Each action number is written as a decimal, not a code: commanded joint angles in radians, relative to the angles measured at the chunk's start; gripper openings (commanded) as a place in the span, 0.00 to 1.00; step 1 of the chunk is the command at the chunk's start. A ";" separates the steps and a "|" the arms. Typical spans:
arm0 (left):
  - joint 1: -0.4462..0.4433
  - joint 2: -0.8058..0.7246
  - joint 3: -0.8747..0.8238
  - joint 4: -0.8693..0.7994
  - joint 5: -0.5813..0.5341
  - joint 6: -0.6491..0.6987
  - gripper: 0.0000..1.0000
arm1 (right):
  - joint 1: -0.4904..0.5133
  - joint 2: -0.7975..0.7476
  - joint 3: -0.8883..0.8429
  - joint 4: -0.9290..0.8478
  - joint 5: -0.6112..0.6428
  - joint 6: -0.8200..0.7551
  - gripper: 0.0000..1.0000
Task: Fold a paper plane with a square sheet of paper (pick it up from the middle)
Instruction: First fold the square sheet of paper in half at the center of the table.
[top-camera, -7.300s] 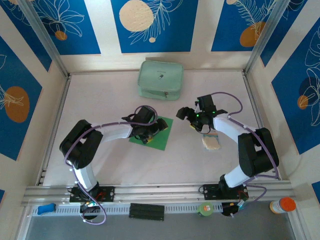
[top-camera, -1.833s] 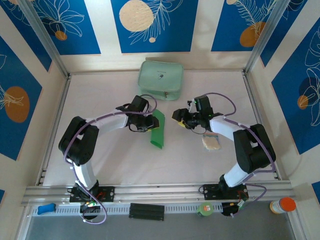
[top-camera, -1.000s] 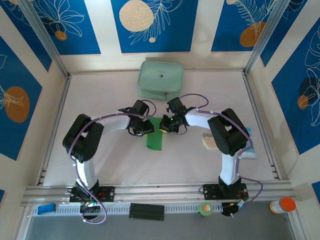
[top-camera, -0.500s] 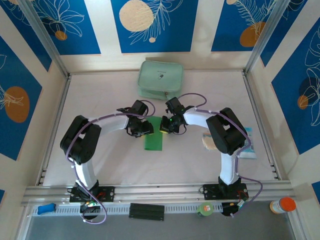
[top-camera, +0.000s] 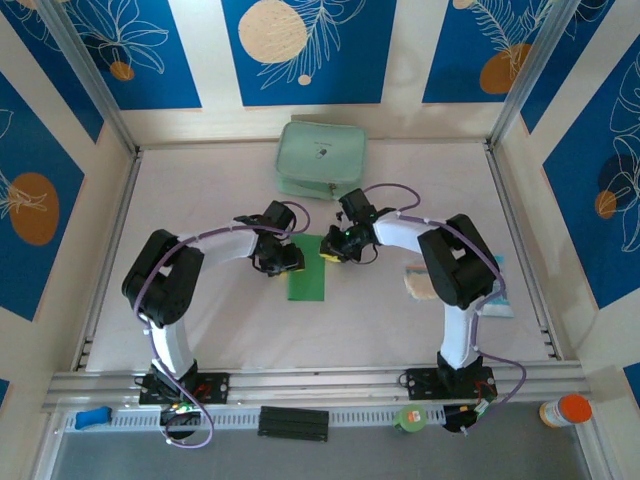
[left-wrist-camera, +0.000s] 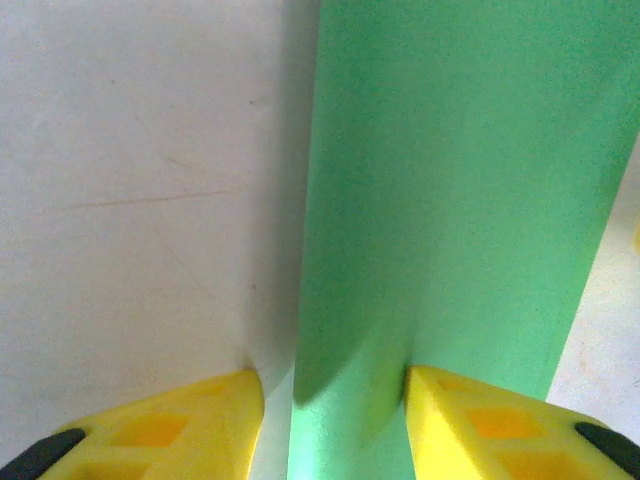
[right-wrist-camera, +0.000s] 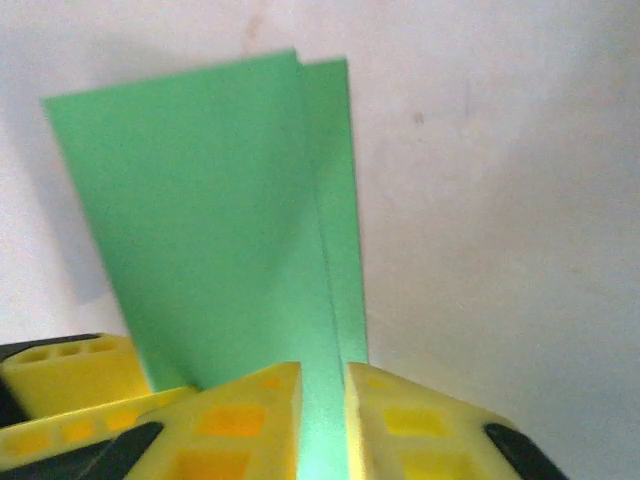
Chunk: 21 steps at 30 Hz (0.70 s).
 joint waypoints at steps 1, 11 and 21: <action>0.002 0.061 -0.016 -0.048 -0.011 0.031 0.45 | -0.021 -0.104 -0.027 0.041 -0.036 0.022 0.23; -0.009 0.096 -0.021 -0.047 -0.002 0.071 0.50 | -0.058 -0.135 -0.086 0.022 -0.001 0.016 0.24; -0.024 0.132 -0.010 -0.054 -0.010 0.078 0.53 | -0.046 -0.114 -0.087 0.024 -0.004 0.013 0.23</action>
